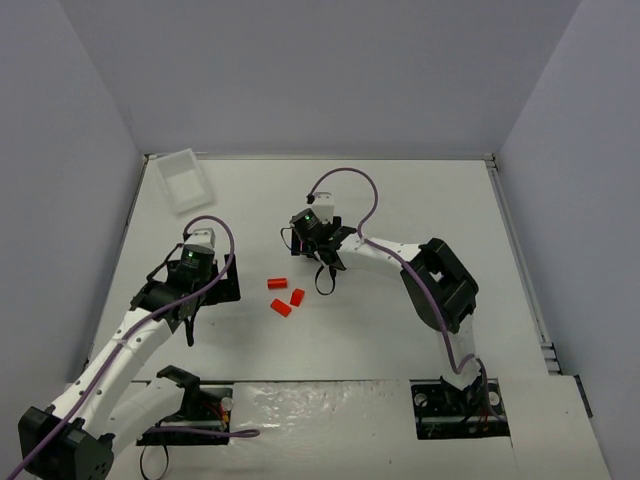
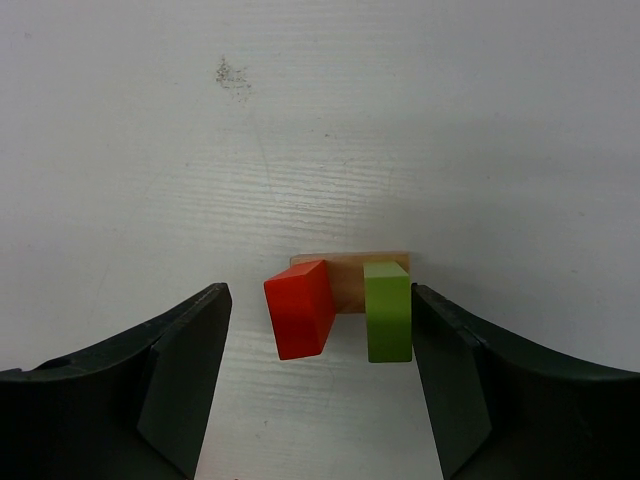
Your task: Build the wood block tower
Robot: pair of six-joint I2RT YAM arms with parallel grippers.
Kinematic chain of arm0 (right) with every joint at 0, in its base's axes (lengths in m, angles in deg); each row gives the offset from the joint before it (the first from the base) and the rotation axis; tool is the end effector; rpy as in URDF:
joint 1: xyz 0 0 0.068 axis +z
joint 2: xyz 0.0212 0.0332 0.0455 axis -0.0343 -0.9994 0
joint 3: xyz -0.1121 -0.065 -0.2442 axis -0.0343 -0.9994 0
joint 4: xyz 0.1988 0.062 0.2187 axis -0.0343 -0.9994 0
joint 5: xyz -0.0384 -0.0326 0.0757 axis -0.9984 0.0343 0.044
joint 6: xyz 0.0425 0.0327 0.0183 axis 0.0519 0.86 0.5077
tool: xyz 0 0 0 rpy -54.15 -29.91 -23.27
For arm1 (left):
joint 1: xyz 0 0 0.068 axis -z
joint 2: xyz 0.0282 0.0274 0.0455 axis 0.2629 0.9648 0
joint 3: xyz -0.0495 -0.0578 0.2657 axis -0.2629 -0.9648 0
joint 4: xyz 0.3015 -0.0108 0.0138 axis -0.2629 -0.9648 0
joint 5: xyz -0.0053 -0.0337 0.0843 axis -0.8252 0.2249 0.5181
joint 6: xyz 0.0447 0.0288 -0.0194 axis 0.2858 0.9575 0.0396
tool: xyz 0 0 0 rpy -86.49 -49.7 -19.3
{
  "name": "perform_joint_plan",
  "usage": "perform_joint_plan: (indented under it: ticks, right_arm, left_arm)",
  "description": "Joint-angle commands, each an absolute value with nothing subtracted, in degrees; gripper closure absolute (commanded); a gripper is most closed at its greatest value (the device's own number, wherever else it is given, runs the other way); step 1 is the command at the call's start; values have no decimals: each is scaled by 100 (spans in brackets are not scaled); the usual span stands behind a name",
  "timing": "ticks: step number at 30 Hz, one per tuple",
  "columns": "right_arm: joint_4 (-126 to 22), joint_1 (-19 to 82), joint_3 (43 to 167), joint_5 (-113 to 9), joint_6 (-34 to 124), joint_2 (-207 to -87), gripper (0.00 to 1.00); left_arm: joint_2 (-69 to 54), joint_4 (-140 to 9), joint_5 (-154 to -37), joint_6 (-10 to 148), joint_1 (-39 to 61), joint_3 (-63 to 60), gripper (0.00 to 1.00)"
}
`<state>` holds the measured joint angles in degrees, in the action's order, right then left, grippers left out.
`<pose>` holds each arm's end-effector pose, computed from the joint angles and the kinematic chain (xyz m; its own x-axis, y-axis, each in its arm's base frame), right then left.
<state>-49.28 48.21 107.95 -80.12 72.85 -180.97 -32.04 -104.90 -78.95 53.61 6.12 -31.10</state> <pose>0.3502 0.3455 0.1683 -0.5949 0.1460 -0.7904 -0.1677 0.9392 0.2997 0.2114 -0.0765 0.2598 -0.7081 -0.2115 -0.6737 -0.0689 0.9702 -0.2323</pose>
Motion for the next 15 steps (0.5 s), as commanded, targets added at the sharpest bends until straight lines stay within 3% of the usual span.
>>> perform_joint_plan:
  ticks: [1, 15]
  right_arm:
    - [-4820, 4878, 11078, -8111, 7388, -18073, 32]
    - [-4820, 4878, 11081, -8055, 7464, -18132, 34]
  left_arm:
    - [-3193, -10278, -7908, 5436, 576, -3054, 5]
    - [-3192, -10278, -7908, 5444, 576, -3042, 5]
